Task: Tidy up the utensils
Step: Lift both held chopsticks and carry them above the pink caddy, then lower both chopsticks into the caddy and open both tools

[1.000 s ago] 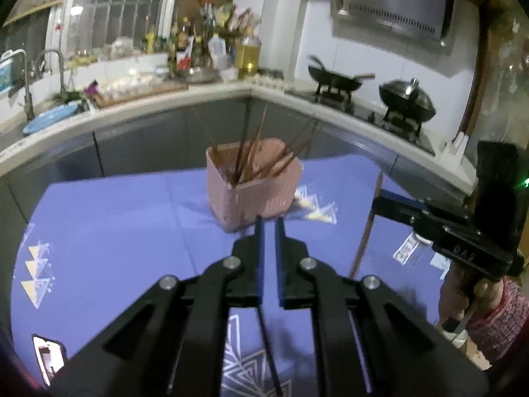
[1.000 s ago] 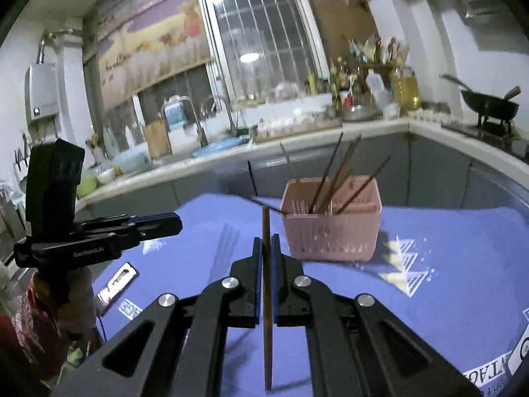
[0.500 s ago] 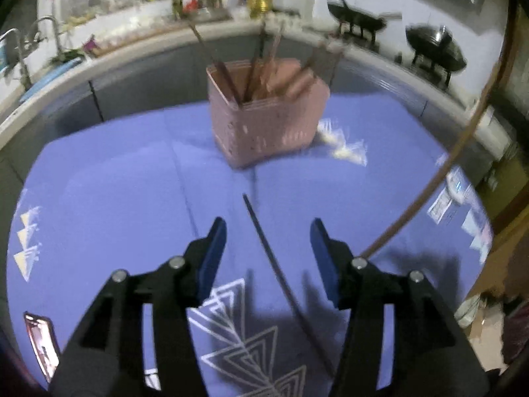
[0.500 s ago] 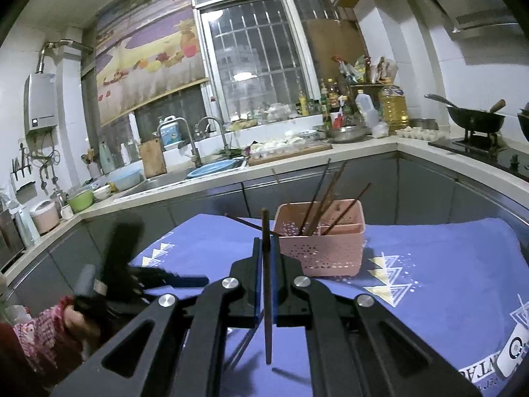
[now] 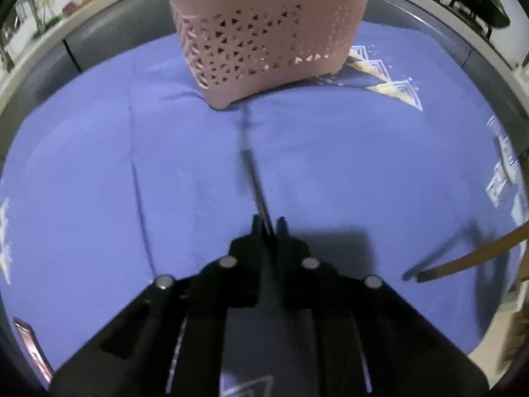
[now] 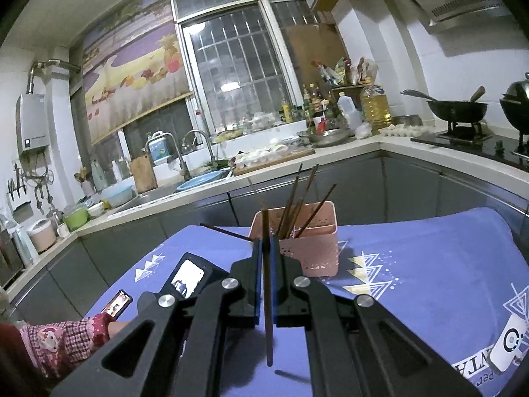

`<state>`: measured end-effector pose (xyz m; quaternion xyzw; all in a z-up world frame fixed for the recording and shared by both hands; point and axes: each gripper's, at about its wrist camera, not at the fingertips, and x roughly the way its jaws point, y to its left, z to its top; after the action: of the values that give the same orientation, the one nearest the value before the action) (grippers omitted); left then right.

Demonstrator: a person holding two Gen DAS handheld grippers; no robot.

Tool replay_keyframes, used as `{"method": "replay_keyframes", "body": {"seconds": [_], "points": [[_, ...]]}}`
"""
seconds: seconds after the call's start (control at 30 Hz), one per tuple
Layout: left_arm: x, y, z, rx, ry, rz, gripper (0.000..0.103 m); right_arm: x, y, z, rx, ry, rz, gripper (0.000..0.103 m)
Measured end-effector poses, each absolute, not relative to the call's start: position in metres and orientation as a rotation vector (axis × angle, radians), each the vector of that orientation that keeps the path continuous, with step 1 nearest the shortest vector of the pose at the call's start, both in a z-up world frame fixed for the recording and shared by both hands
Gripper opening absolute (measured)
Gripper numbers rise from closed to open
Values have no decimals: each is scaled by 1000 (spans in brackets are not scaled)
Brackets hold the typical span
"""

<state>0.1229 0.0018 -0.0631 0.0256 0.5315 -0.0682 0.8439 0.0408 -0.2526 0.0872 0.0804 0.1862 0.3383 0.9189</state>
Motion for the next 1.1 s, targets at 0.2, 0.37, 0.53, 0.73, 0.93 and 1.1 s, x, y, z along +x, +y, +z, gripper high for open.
{"method": "replay_keyframes", "body": {"seconds": [0.2, 0.37, 0.53, 0.73, 0.93, 1.1], "points": [[87, 10, -23, -23, 994, -222, 4, 40, -254, 89, 179, 376, 710, 5], [50, 18, 34, -31, 825, -273, 4, 36, -247, 98, 176, 357, 728, 5], [33, 28, 97, -47, 650, -288, 4, 38, -234, 114, 158, 329, 739, 5], [50, 27, 156, -37, 516, -277, 4, 62, -213, 139, 135, 307, 753, 5], [98, 25, 217, -6, 422, -218, 5, 115, -186, 179, 124, 282, 738, 5], [142, 28, 241, -3, 383, -163, 5, 155, -161, 199, 128, 226, 683, 5]]}}
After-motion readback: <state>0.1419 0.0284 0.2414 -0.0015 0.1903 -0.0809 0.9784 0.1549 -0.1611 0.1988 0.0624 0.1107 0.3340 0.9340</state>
